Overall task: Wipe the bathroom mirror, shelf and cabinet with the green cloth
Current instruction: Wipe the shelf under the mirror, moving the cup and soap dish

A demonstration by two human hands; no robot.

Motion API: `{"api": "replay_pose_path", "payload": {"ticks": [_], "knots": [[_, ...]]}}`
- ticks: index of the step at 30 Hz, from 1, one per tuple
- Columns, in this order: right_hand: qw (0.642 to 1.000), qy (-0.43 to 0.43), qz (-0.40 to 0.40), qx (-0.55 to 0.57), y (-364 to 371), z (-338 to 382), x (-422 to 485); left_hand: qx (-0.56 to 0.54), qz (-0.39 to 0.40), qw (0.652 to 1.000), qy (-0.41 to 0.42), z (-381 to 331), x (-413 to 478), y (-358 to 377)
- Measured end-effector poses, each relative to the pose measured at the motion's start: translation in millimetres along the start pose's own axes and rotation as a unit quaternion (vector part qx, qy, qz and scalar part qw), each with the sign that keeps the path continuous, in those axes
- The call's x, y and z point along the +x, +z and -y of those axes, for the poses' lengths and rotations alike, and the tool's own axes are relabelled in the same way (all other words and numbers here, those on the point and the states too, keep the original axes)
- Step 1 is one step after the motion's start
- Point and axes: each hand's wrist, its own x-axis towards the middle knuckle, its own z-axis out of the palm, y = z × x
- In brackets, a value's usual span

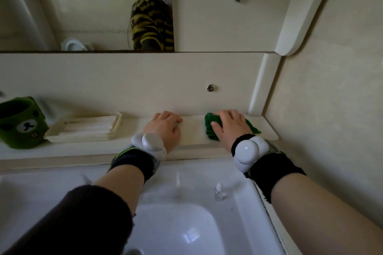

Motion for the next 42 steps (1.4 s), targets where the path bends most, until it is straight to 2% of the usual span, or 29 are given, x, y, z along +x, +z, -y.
{"api": "replay_pose_path", "payload": {"ticks": [8, 31, 42], "knots": [[1.000, 0.024, -0.005, 0.005, 0.1, -3.2, 21.7, -0.007, -0.009, 1.000, 0.002, 0.4, 1.0, 3.2], [0.999, 0.008, -0.029, 0.045, -14.8, -3.3, -38.4, -0.023, -0.001, 1.000, 0.000, 7.8, 3.6, 6.8], [0.998, 0.026, -0.003, 0.051, -16.1, -16.9, 0.5, -0.020, -0.037, 0.999, 0.004, 11.4, 5.3, 14.1]]}}
